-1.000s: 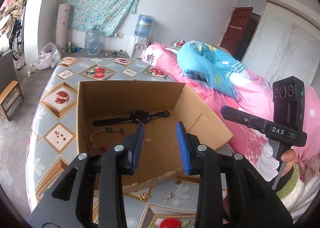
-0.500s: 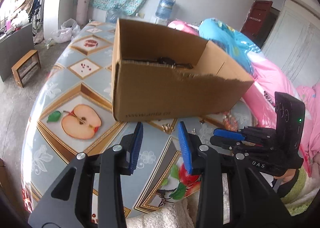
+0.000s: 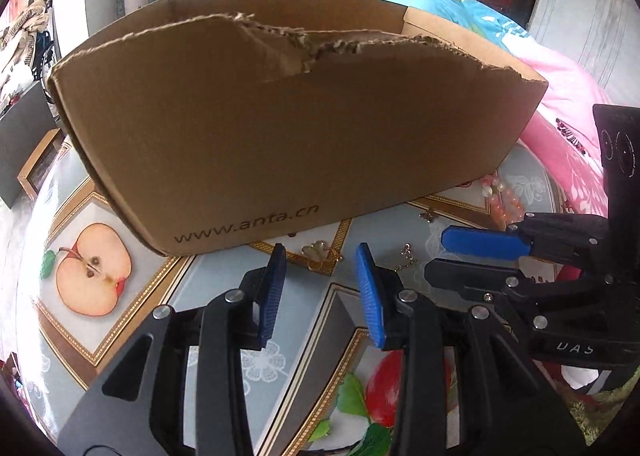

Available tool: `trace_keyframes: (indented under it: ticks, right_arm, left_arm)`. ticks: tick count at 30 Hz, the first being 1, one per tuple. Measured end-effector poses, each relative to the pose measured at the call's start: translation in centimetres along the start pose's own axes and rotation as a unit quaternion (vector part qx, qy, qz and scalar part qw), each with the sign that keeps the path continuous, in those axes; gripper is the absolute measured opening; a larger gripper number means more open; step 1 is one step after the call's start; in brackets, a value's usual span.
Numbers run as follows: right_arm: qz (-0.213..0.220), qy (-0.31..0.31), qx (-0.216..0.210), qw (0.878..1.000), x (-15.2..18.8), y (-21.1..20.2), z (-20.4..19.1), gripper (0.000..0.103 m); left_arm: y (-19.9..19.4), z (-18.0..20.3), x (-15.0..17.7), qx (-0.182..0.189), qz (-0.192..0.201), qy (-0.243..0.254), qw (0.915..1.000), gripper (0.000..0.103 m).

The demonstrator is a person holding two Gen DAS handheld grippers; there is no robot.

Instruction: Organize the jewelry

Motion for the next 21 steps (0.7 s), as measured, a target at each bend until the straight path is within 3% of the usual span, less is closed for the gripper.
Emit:
trace_keyframes:
  ticks: [6,10,21]
  right_arm:
    - [0.003,-0.005,-0.009,1.0,0.0,-0.2,0.1,0.029]
    - [0.01,-0.005,-0.014,1.0,0.4,-0.5,0.0,0.029]
    - [0.021,-0.012,-0.014,1.0,1.8,-2.6,0.8,0.029]
  left_arm:
    - [0.4,1.9,0.4,-0.052,0.026,0.053,0.9969,0.03]
    - [0.2,2.0,0.5,-0.043,0.026,0.057,0.9971,0.018]
    - [-1.0,2.0,1.5,-0.037,0.011,0.062,0.9974,0.017]
Point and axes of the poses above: each gripper's, at about its wrist camera, not at the fingertips, and y roughly the way its jaws point, z to its right, x to its underside, the point moved 1 cm from there along y, roughly the way its jaws point, and after that the axes turned 6 degrees about -x, right-handed, at the moved point
